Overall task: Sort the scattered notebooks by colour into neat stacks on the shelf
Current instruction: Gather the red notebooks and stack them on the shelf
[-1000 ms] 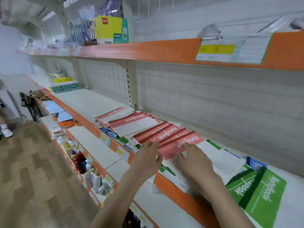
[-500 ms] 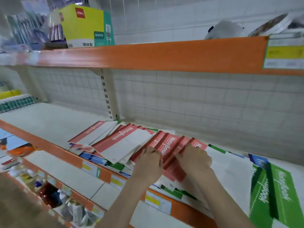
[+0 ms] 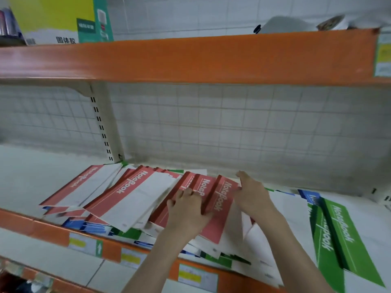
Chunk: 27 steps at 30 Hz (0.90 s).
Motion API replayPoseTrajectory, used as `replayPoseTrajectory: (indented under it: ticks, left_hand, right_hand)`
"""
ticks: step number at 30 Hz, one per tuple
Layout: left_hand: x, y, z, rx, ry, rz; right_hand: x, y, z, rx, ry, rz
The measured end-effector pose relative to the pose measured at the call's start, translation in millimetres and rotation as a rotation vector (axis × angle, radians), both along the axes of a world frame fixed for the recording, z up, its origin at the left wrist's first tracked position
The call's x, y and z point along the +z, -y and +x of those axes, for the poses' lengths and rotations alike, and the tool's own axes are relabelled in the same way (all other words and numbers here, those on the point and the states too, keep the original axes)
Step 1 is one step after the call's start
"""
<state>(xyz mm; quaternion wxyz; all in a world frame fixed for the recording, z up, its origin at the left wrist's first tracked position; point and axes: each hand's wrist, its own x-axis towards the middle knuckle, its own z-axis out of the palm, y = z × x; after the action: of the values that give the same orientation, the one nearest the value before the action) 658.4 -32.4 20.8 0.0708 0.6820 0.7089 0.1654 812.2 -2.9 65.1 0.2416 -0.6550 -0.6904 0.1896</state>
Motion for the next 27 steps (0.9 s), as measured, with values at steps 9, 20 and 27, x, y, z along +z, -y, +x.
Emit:
replayPoseTrajectory:
  ticks: [9,20,27]
  left_hand:
    - [14,-17,-1,-0.162,0.78,-0.004]
    - [12,-13,-46,-0.114,0.18,0.114]
    - [11,-16,-37,-0.051,0.304,0.014]
  right_hand:
    - [5,6,-33,0.056,-0.114,0.0]
    - [8,9,-45,0.146,0.044,0.038]
    - [12,3,-57,0.109,-0.069,0.026]
